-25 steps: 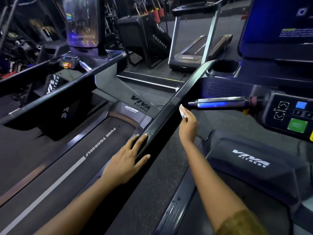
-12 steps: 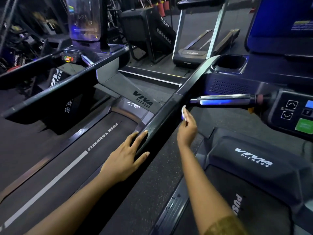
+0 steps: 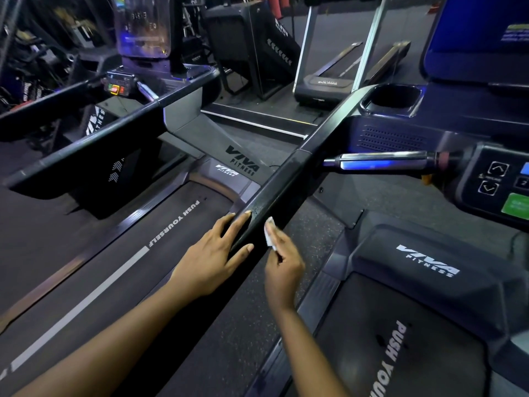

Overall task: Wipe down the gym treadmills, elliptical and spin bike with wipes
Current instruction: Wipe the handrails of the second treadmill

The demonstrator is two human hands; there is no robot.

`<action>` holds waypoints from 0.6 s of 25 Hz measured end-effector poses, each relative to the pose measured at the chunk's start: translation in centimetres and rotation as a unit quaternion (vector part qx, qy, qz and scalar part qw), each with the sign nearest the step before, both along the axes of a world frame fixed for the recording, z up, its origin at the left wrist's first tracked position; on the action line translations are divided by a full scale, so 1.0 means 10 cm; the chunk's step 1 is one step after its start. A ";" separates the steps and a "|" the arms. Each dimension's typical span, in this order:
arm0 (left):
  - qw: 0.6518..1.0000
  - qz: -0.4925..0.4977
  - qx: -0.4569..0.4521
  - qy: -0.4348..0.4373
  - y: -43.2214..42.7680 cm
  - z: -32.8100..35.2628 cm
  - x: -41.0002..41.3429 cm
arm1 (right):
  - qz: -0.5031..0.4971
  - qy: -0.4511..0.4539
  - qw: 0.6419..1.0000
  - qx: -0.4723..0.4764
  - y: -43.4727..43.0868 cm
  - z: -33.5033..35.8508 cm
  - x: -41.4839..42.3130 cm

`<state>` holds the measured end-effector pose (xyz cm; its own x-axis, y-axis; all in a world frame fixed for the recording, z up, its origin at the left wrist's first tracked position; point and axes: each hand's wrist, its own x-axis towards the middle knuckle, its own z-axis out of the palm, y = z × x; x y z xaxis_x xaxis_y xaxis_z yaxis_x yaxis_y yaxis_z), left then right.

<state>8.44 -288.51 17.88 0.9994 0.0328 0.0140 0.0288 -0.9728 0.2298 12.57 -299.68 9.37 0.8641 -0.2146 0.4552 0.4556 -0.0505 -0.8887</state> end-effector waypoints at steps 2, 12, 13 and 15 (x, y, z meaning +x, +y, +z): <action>1.000 -0.004 0.004 0.000 0.01 0.00 -0.01 | -0.051 0.060 0.995 0.056 -0.10 0.00 0.34; 1.000 -0.009 -0.003 0.003 0.04 -0.01 0.01 | -0.072 0.129 0.988 0.046 -0.07 -0.20 0.81; 1.000 -0.008 -0.005 0.004 0.04 -0.01 0.01 | -0.065 0.141 0.986 0.057 -0.04 -0.22 0.70; 1.000 -0.008 -0.007 0.003 0.03 -0.02 0.01 | -0.041 0.167 0.981 0.088 0.03 -0.20 0.41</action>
<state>8.56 -288.18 17.71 0.9998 0.0164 0.0071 0.0142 -0.9699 0.2431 16.70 -299.36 7.38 0.9352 -0.3399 0.0994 0.1383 0.0921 -0.9861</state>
